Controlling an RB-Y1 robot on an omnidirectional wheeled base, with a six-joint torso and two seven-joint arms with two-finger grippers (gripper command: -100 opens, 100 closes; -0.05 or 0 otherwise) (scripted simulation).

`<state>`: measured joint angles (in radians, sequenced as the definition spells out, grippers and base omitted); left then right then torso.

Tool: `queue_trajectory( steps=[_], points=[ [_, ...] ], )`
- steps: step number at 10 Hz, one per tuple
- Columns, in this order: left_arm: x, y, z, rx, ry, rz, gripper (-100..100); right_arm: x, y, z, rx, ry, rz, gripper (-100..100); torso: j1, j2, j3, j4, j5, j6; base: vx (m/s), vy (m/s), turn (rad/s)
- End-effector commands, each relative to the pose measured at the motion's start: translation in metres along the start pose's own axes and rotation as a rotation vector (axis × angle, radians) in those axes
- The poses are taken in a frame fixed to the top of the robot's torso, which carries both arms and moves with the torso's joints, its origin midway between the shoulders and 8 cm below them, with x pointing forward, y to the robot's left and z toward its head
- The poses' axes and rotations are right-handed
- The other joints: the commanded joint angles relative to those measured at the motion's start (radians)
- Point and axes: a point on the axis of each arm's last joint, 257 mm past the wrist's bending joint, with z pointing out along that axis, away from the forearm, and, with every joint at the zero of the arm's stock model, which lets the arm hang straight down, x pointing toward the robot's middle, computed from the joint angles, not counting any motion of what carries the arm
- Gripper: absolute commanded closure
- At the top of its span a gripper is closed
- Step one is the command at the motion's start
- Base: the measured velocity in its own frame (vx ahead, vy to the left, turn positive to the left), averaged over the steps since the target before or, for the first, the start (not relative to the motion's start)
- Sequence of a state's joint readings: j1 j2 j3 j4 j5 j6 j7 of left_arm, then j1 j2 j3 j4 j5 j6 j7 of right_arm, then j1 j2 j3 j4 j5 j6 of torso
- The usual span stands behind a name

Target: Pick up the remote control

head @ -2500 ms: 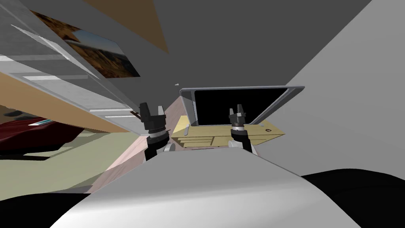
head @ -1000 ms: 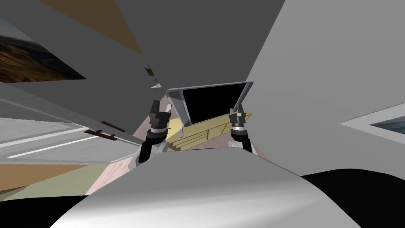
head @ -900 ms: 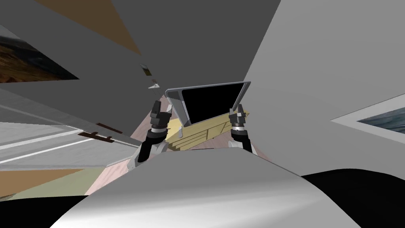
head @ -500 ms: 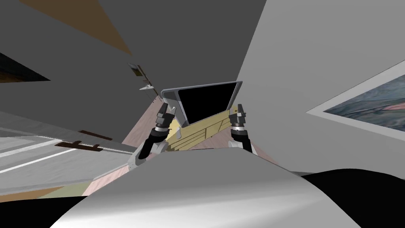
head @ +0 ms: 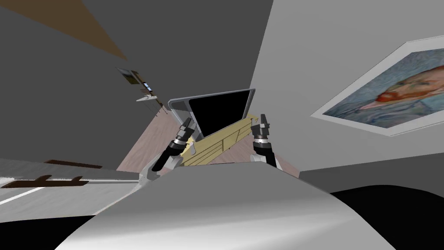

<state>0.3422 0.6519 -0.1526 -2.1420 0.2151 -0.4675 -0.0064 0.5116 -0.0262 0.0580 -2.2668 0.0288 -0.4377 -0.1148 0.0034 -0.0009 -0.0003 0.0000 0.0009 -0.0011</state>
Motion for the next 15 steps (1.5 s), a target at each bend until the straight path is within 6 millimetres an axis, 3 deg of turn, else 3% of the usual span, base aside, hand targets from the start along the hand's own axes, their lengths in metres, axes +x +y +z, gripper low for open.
queue_trajectory(
  steps=[1, 2, 3, 4, 5, 6, 7, 8, 9, 10, 12, 13, 14, 15],
  points=[
    [0.003, 0.03, -0.008, -0.082, 0.033, -0.02, -100, 0.0, 0.0, 0.0, 0.0, 0.0, 0.0, 0, 0.0, 0.0, 0.0, 0.0, 0.0, 0.0, -0.019, 0.016, -0.247],
    [0.003, 0.03, -0.008, -0.085, 0.042, -0.013, -100, 0.0, 0.0, 0.0, 0.0, 0.0, 0.0, 0, 0.0, 0.0, 0.0, 0.0, 0.0, 0.001, -0.019, 0.021, -0.132],
    [0.006, 0.057, -0.018, -0.162, 0.067, -0.03, -100, 0.0, 0.0, 0.0, 0.0, 0.0, 0.0, 0, 0.0, 0.0, 0.0, 0.0, 0.0, 0.0, -0.015, 0.019, -0.249],
    [0.006, 0.058, -0.018, -0.165, 0.074, -0.025, -100, 0.0, 0.0, 0.0, 0.0, 0.0, 0.0, 0, 0.0, 0.0, 0.0, 0.0, 0.0, 0.001, -0.013, 0.021, -0.138],
    [0.01, 0.083, -0.03, -0.242, 0.101, -0.04, -100, 0.0, 0.0, 0.0, 0.0, 0.0, 0.0, 0, 0.0, -0.001, 0.0, 0.0, 0.0, 0.0, -0.013, 0.014, -0.272],
    [0.008, 0.086, -0.032, -0.251, 0.103, -0.035, -100, 0.0, 0.0, 0.0, 0.0, 0.0, 0.0, 0, 0.0, -0.001, -0.001, 0.0, 0.0, 0.001, -0.012, 0.017, -0.131],
    [0.01, 0.114, -0.048, -0.34, 0.127, -0.046, -100, 0.0, 0.0, 0.0, 0.0, 0.0, 0.0, 0, 0.0, -0.001, -0.001, 0.0, 0.0, 0.0, -0.011, 0.015, -0.217],
    [0.009, 0.115, -0.049, -0.343, 0.13, -0.042, -100, 0.0, 0.0, 0.0, 0.0, 0.0, 0.0, 0, 0.0, -0.001, -0.001, 0.0, 0.0, 0.0, -0.009, 0.02, -0.137],
    [0.009, 0.144, -0.07, -0.439, 0.15, -0.051, -100, 0.0, 0.0, 0.0, 0.0, 0.0, 0.0, 0, 0.0, -0.001, -0.001, 0.0, 0.0, 0.0, -0.004, 0.018, -0.233],
    [0.008, 0.144, -0.07, -0.44, 0.154, -0.047, -100, 0.0, 0.0, 0.0, 0.0, 0.0, 0.0, 0, 0.0, -0.001, -0.001, 0.0, 0.0, 0.0, -0.005, 0.019, -0.11],
    [0.005, 0.196, -0.121, -0.63, 0.184, -0.061, -100, 0.0, 0.0, 0.0, 0.0, 0.0, 0.0, 0, 0.0, -0.002, -0.001, 0.0, 0.0, 0.0, 0.001, 0.018, -0.311],
    [0.002, 0.199, -0.125, -0.647, 0.191, -0.048, -100, 0.0, 0.0, 0.0, 0.0, 0.0, 0.0, 0, 0.0, -0.002, -0.001, -0.001, 0.0, 0.001, 0.004, 0.029, -0.106],
    [-0.003, 0.224, -0.157, -0.754, 0.204, -0.047, -100, 0.0, 0.0, 0.0, 0.0, 0.0, 0.0, 0, 0.0, -0.002, -0.001, 0.0, 0.0, -0.001, 0.008, 0.021, -0.145],
    [-0.004, 0.224, -0.158, -0.754, 0.204, -0.046, -100, 0.0, 0.0, 0.0, 0.0, 0.0, 0.0, 0, 0.0, -0.002, -0.001, -0.001, 0.0, 0.0, 0.005, 0.017, -0.11]
  ],
)
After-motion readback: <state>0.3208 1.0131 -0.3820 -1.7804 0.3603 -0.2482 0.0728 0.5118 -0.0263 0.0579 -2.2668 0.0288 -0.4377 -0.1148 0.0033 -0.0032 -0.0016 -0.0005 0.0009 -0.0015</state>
